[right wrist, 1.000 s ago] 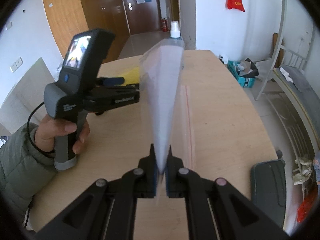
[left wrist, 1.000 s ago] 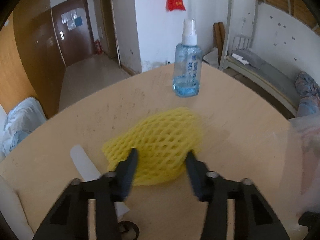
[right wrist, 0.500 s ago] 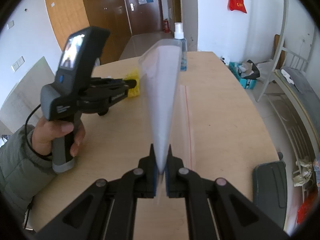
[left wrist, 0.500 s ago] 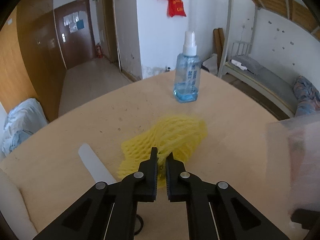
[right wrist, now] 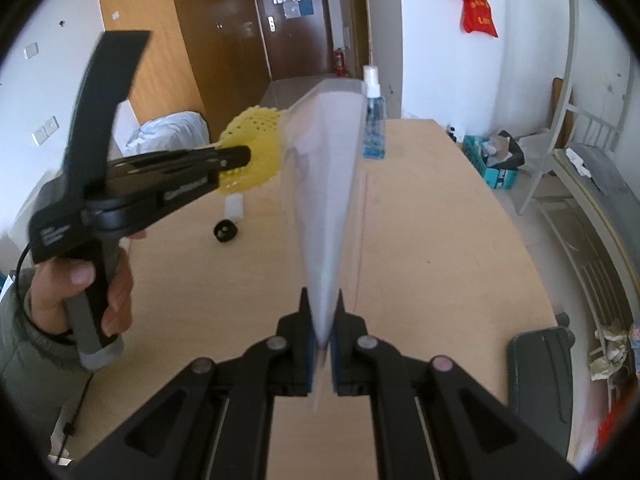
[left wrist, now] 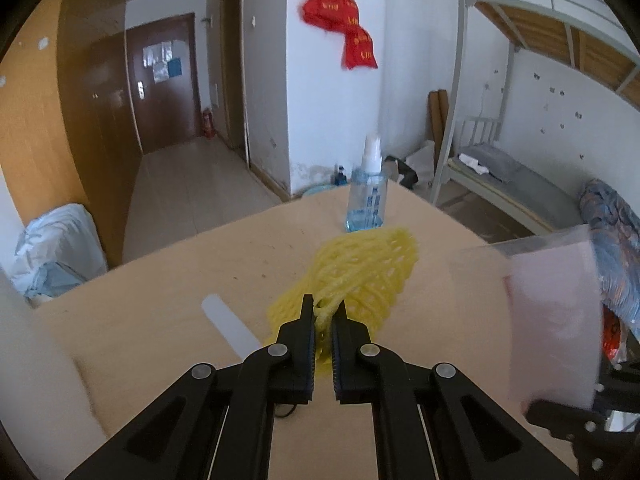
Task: Organize soft objects
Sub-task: 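Carry the yellow mesh and zip bag over the white foam box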
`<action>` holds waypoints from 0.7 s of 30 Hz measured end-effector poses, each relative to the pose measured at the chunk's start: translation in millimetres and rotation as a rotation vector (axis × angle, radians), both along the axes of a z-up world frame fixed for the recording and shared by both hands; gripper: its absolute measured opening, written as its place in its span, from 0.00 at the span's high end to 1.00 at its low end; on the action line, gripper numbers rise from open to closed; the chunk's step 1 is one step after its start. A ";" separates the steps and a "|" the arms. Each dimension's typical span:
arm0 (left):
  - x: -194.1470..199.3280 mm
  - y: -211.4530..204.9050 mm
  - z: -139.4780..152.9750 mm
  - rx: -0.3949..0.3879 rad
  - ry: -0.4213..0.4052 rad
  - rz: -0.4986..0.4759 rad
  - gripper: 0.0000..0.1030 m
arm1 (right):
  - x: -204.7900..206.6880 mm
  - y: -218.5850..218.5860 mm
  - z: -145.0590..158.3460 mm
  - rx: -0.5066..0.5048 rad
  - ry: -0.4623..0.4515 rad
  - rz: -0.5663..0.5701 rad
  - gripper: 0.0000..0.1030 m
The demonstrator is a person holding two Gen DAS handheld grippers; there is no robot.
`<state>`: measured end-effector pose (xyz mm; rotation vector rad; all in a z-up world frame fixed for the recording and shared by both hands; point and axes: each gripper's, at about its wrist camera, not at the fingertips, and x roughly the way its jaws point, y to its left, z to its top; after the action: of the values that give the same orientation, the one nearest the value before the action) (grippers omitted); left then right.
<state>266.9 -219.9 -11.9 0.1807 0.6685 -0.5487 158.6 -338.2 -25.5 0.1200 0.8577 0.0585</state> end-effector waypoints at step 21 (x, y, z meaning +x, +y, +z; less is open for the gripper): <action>-101.3 64.7 59.3 -0.073 -0.097 0.075 0.94 | -25.3 29.7 26.1 0.012 -0.074 0.080 0.92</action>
<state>165.6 -155.2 47.5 0.1125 0.5582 -0.4887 133.3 -308.4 0.6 0.0943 0.7882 0.1425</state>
